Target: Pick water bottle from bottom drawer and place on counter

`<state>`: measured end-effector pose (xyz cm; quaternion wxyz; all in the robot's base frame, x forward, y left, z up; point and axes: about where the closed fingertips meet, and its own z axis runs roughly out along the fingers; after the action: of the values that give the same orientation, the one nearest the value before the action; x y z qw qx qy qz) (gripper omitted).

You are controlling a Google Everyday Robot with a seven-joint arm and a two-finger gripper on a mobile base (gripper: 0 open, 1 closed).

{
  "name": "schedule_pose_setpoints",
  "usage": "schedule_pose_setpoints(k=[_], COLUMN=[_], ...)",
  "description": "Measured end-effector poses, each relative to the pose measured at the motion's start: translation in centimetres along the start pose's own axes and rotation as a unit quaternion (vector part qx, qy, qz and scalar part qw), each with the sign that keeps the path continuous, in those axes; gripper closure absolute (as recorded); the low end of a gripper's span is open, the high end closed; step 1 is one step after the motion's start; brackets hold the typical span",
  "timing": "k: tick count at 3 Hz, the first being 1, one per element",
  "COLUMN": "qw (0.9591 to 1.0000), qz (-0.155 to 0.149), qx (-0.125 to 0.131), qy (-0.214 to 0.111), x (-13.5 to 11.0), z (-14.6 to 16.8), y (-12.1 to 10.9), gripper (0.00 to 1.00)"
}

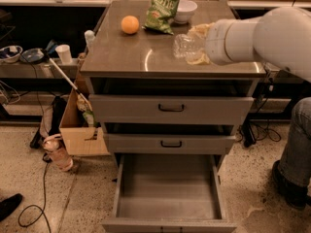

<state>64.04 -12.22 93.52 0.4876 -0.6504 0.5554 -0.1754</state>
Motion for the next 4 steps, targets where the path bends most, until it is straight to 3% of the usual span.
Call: schedule_pose_setpoints(k=[3, 4], qw=[0.9992, 0.9992], qz=[-0.005, -0.005], qx=[0.026, 0.026], qy=[0.029, 0.029], x=[1.6, 1.6], z=[7.1, 7.1], y=[-5.8, -5.8], gripper=[1.00, 1.00])
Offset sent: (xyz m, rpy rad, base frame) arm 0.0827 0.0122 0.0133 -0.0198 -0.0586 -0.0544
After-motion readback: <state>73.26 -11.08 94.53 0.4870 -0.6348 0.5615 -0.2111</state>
